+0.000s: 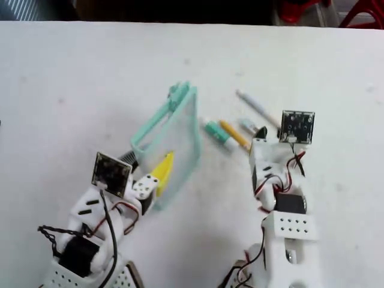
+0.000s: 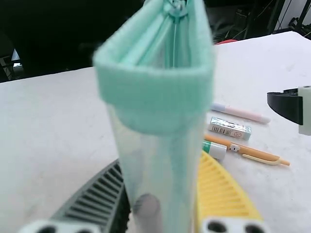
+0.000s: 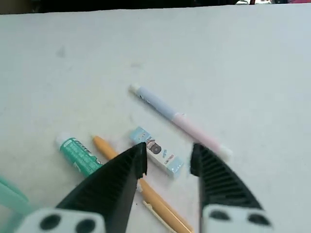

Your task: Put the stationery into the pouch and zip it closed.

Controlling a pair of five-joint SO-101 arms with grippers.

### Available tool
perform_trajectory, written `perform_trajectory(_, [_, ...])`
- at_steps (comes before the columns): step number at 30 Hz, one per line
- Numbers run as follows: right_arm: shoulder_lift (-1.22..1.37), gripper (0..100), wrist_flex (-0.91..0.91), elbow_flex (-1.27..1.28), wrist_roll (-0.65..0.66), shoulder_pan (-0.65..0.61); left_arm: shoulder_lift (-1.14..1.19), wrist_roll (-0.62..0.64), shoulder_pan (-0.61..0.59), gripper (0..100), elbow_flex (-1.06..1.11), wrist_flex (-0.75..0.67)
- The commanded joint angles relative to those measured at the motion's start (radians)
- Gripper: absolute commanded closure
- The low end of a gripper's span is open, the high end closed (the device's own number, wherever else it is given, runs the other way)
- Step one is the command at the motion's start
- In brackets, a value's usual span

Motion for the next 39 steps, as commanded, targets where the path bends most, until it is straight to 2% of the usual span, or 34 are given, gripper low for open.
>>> perform_trajectory(1, [-0.005, 71.4, -0.082, 0.012, -0.002, -0.008, -0.007, -0.011, 0.013, 82, -0.008, -0.032])
perform_trajectory(3, [-0.005, 75.5, -0.079, 0.012, 0.0, -0.008, -0.007, -0.011, 0.013, 82, -0.008, -0.032])
perform_trajectory(6, [-0.005, 98.5, -0.079, 0.012, 0.0, -0.004, -0.007, -0.011, 0.013, 82, -0.008, -0.032])
perform_trajectory(7, [-0.007, 98.5, -0.079, 0.012, 0.0, -0.004, -0.007, -0.011, 0.013, 82, -0.008, -0.032])
perform_trajectory(9, [-0.007, 90.5, -0.079, 0.012, 0.0, -0.008, -0.007, -0.011, 0.013, 82, -0.008, -0.032])
perform_trajectory(10, [-0.007, 89.6, -0.079, 0.012, 0.0, -0.008, -0.007, -0.011, 0.013, 82, -0.008, -0.032])
perform_trajectory(13, [-0.007, 91.6, -0.081, 0.012, 0.0, -0.008, -0.007, -0.011, 0.013, 82, -0.008, -0.032])
perform_trajectory(15, [-0.007, 98.7, -0.081, 0.012, 0.0, -0.008, -0.007, -0.011, 0.013, 82, -0.008, -0.032])
perform_trajectory(39, [-0.007, 98.1, -0.082, 0.014, 0.0, -0.004, -0.007, -0.017, 0.051, 82, 0.008, -0.032])
